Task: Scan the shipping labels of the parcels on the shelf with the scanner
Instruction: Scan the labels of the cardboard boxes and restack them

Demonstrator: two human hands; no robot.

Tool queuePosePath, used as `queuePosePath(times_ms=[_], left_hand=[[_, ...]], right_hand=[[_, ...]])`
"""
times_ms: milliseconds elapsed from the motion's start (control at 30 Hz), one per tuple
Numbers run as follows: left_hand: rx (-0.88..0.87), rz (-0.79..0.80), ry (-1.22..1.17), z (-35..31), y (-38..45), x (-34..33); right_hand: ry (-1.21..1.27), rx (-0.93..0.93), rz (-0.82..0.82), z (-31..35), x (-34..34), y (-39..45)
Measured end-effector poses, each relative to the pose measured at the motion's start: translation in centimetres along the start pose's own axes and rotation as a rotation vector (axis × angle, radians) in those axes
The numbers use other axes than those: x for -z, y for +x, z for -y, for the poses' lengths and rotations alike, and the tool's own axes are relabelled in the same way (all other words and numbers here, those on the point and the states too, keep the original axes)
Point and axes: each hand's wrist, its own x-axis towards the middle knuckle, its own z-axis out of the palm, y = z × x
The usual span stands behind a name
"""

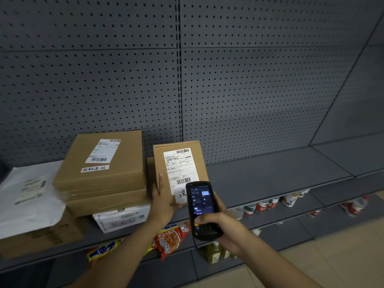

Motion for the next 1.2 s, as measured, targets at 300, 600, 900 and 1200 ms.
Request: queuePosePath(times_ms=[300,600,900,1200], left_hand=[[0.050,-0.017,-0.044,-0.5,-1.1,-1.3],[0.079,-0.006,-0.022,-0.5,-1.4,-1.8],[0.081,0.009,0.026,0.2,-0.9,-2.0],[0.080,0.016,0.073,0.6,-0.8,-2.3]], right_hand=[[-0.079,-0.029,0.040,-0.3,1.0,-2.2],[-0.089,-0.053,0.056,-0.1,0.3,-2.3],[-0.128,-0.049,0.034,0.2,-0.1,-1.8],[-0.130,-0.007,0.037,-0.1,-0.5,-1.6]])
